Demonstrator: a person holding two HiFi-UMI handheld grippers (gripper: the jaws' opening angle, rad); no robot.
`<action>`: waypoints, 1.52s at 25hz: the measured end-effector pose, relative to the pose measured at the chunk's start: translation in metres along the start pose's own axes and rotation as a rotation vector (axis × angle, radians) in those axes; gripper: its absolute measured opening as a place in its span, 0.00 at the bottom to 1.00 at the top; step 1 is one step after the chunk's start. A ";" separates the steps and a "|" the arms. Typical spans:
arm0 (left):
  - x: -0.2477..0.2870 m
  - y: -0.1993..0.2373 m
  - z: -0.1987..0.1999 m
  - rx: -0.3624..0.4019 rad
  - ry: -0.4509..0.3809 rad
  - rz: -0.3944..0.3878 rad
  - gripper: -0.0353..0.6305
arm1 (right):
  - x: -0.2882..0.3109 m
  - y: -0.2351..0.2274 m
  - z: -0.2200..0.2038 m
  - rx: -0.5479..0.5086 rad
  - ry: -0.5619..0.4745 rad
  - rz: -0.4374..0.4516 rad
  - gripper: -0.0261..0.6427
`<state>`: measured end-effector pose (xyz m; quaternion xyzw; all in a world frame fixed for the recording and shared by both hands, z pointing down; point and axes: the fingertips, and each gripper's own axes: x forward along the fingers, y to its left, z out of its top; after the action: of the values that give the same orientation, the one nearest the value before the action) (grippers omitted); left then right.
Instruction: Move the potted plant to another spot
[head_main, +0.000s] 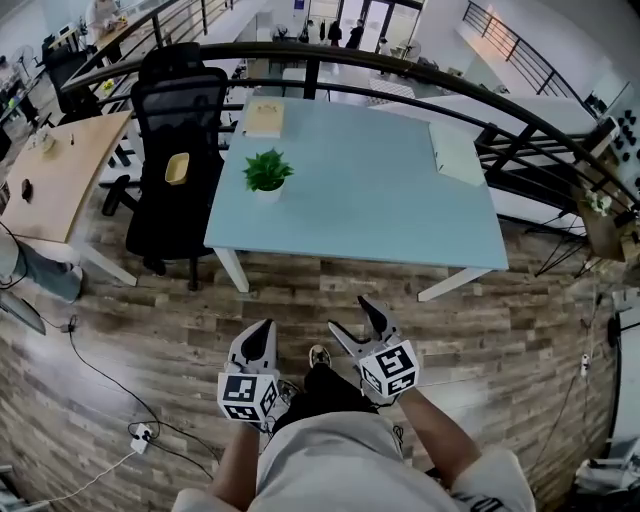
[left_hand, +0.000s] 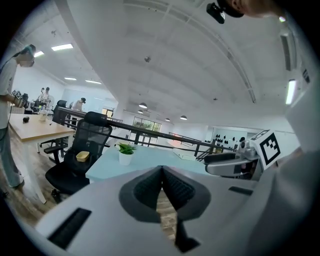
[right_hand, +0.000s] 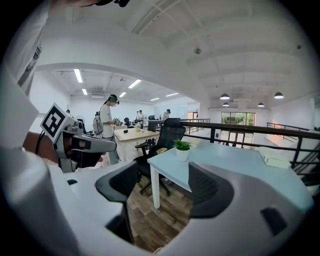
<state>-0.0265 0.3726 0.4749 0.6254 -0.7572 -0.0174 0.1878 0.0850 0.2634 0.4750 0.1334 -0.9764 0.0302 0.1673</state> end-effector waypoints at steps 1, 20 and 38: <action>0.002 0.004 0.000 0.001 0.003 -0.003 0.07 | 0.003 0.000 0.002 0.001 0.000 -0.005 0.53; 0.104 0.080 0.019 0.044 0.113 -0.009 0.07 | 0.110 -0.056 0.015 0.055 -0.013 0.000 0.54; 0.208 0.130 -0.008 -0.031 0.246 0.107 0.07 | 0.198 -0.139 -0.029 0.088 0.051 0.076 0.61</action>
<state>-0.1768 0.2040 0.5713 0.5785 -0.7604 0.0579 0.2895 -0.0480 0.0829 0.5708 0.1024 -0.9739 0.0829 0.1850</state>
